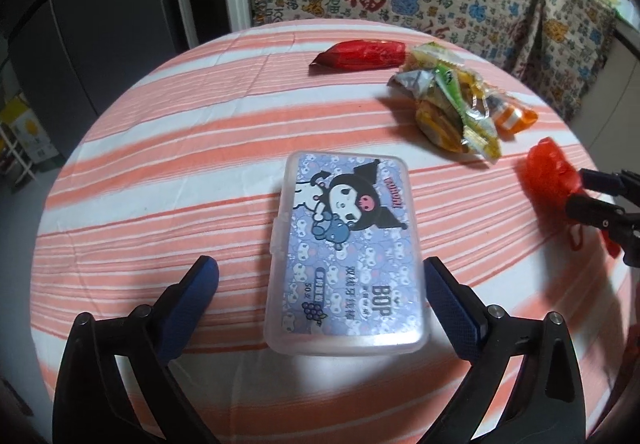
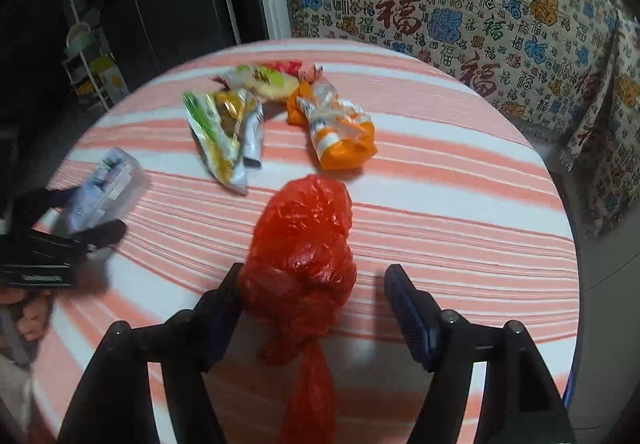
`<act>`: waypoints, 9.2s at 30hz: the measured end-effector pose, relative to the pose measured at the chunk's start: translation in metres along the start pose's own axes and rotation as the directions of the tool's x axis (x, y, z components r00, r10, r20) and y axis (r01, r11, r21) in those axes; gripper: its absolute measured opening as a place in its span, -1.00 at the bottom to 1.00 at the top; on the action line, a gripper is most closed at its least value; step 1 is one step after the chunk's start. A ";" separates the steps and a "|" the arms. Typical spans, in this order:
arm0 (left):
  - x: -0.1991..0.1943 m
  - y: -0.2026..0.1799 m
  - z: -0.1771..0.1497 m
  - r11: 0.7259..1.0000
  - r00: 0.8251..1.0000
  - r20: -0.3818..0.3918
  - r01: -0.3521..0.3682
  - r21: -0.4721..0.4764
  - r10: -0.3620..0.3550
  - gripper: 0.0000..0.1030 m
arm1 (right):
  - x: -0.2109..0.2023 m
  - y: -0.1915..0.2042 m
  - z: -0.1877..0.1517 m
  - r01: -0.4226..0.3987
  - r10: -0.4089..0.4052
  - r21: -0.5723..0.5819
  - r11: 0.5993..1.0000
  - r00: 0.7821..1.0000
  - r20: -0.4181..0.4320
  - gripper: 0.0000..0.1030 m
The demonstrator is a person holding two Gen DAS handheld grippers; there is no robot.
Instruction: Collect trash
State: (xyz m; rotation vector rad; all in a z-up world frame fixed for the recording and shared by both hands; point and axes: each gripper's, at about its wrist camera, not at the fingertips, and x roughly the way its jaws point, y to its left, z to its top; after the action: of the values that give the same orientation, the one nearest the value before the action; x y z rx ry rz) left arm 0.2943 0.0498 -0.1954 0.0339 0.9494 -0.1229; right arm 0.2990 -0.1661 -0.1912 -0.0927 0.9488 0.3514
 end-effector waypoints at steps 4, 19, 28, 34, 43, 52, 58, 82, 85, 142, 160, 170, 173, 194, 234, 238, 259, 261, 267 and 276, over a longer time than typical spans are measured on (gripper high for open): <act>-0.009 -0.003 0.004 0.999 0.999 0.013 0.038 0.012 -0.038 0.83 | -0.013 0.006 0.007 -0.020 0.020 -0.020 1.000 1.000 -0.019 0.40; -0.031 -0.016 0.007 0.991 0.990 0.049 0.133 0.011 -0.133 0.23 | -0.043 0.003 0.000 -0.030 0.030 -0.013 0.999 0.999 -0.019 -0.14; -0.077 -0.100 0.019 0.962 0.960 0.117 0.241 0.130 -0.256 0.23 | -0.098 -0.081 -0.033 0.082 -0.086 0.103 0.991 0.996 0.035 -0.14; -0.095 -0.187 0.031 0.906 0.917 0.098 0.359 0.226 -0.388 0.23 | -0.137 -0.157 -0.065 0.180 -0.194 0.223 0.958 0.980 0.044 -0.14; -0.074 -0.325 0.031 0.809 0.854 -0.016 0.499 0.310 -0.521 0.23 | -0.160 -0.241 -0.112 0.279 -0.305 0.343 0.897 0.952 0.024 -0.14; -0.031 -0.403 0.014 0.781 0.836 -0.095 0.541 0.311 -0.541 0.23 | -0.149 -0.304 -0.159 0.250 -0.293 0.455 0.855 0.956 0.026 -0.13; -0.009 -0.426 0.000 0.796 0.853 -0.093 0.515 0.317 -0.514 0.23 | -0.140 -0.331 -0.176 0.216 -0.257 0.503 0.837 0.966 0.012 -0.13; 0.041 -0.461 -0.015 0.793 0.850 -0.115 0.522 0.314 -0.514 0.66 | -0.125 -0.370 -0.186 0.176 -0.223 0.612 0.771 0.975 0.000 0.06; 0.016 -0.444 -0.009 0.794 0.842 -0.092 0.533 0.291 -0.532 0.67 | -0.132 -0.365 -0.182 0.196 -0.252 0.591 0.783 0.968 0.012 0.06; 0.060 -0.068 0.084 0.985 0.996 0.068 0.072 -0.156 -0.062 0.17 | 0.034 -0.042 0.003 0.112 -0.112 0.017 0.994 0.993 0.030 0.88; 0.004 -0.006 0.023 0.988 0.991 0.042 0.130 -0.082 -0.127 0.64 | 0.035 -0.041 0.002 0.110 -0.110 0.016 0.994 0.993 0.036 0.88; 0.036 -0.007 0.032 0.987 0.999 0.015 -0.046 -0.152 0.049 0.73 | 0.034 -0.042 0.001 0.108 -0.109 0.014 0.994 0.993 0.039 0.88; 0.034 0.005 0.028 0.987 0.998 0.003 -0.067 -0.148 0.068 0.75 | 0.033 -0.043 0.001 0.094 -0.094 0.013 0.996 0.995 0.045 0.88; 0.028 0.014 0.014 0.995 0.996 0.010 -0.089 -0.050 0.090 0.99 | 0.068 -0.010 0.052 0.026 -0.023 -0.131 0.991 0.999 0.026 0.50; -0.050 -0.086 0.014 0.952 0.942 0.142 0.294 0.079 -0.303 -0.42 | -0.084 -0.098 -0.035 0.065 -0.073 0.092 0.994 0.993 0.088 -0.14; -0.065 -0.137 0.011 0.921 0.918 0.119 0.362 0.145 -0.379 -0.43 | -0.109 -0.133 -0.067 0.116 -0.135 0.181 0.977 0.986 0.094 -0.14; -0.027 -0.421 -0.004 0.758 0.816 -0.092 0.567 0.321 -0.571 -0.42 | -0.162 -0.297 -0.195 0.311 -0.349 0.504 0.806 0.937 -0.021 -0.13; -0.013 -0.433 -0.006 0.761 0.819 -0.111 0.566 0.317 -0.563 -0.42 | -0.160 -0.305 -0.200 0.310 -0.346 0.516 0.798 0.938 -0.028 -0.13; 0.019 -0.462 -0.014 0.763 0.824 -0.149 0.563 0.317 -0.547 -0.42 | -0.151 -0.325 -0.211 0.295 -0.318 0.551 0.781 0.946 -0.055 -0.13; 0.052 -0.476 -0.010 0.772 0.831 -0.175 0.556 0.309 -0.529 -0.33 | -0.131 -0.342 -0.214 0.278 -0.291 0.541 0.794 0.955 -0.063 -0.08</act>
State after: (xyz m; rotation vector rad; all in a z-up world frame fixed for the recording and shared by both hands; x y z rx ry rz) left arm 0.2593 -0.4263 -0.2318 0.0905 0.9844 -0.8403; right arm 0.1774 -0.5695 -0.2357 0.2922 0.9641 -0.2098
